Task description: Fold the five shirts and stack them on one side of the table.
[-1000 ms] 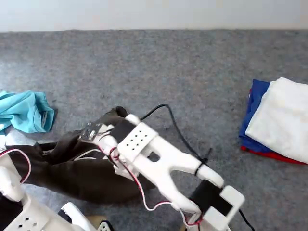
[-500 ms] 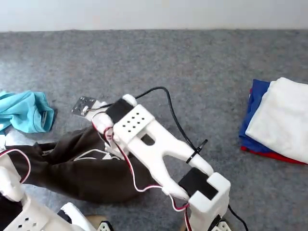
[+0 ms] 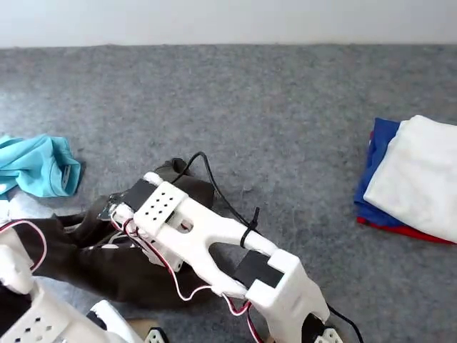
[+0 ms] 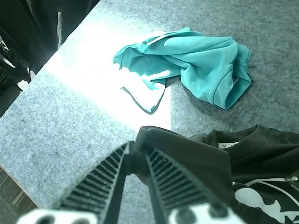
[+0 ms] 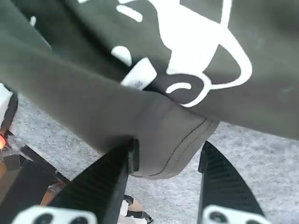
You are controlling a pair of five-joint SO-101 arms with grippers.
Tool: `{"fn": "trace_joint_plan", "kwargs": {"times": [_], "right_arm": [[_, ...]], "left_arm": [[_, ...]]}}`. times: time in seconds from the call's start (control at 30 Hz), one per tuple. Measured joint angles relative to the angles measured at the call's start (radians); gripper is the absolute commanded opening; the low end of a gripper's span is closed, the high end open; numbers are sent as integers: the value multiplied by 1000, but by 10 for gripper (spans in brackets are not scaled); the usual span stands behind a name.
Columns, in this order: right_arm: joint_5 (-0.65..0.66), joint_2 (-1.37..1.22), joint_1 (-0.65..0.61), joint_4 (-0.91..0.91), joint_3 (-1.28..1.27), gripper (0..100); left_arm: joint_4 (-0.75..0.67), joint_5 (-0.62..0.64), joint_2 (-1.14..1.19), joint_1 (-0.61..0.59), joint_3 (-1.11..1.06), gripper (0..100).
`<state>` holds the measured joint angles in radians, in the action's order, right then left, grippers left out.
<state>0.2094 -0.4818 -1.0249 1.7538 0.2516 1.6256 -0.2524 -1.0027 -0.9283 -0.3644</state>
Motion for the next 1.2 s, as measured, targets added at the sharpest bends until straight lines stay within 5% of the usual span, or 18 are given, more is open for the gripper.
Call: {"fn": "trace_joint_plan", "kwargs": {"times": [0.43,1.2], "right_arm": [[0,-48,109,-15,109,217],[0,-267,66,-3,149,178]], "left_arm": [[-52,0,0,0,-8,13],[-52,0,0,0,-8,13]]}}
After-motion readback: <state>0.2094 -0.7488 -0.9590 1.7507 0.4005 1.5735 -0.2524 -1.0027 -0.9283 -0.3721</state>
